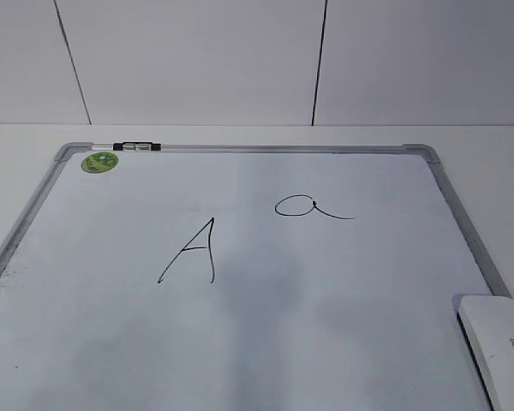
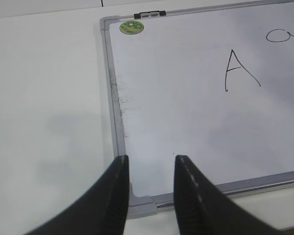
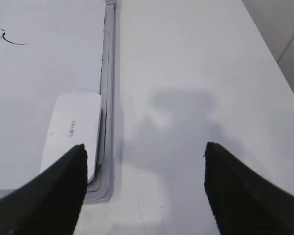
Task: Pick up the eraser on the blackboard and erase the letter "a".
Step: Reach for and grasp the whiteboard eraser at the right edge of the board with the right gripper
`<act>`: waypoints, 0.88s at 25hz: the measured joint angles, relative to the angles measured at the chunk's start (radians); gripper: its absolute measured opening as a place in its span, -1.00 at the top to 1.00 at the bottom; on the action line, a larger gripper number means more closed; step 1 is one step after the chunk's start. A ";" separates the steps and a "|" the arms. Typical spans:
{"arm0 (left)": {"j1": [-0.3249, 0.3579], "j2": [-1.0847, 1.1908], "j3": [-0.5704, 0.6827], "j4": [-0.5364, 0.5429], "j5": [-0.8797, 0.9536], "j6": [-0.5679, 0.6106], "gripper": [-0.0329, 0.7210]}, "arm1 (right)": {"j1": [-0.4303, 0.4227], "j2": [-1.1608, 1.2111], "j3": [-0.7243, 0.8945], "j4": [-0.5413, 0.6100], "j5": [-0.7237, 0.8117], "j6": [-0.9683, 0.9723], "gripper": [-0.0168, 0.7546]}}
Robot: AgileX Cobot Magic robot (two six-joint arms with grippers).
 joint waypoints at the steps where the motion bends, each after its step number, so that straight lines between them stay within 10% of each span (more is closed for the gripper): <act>1: 0.000 0.000 0.000 0.000 0.000 0.000 0.29 | 0.000 0.000 0.000 0.000 0.000 0.000 -0.58; 22: 0.000 0.000 0.000 -0.002 0.000 0.000 0.29 | 0.000 0.282 -0.195 0.109 -0.013 0.004 -0.58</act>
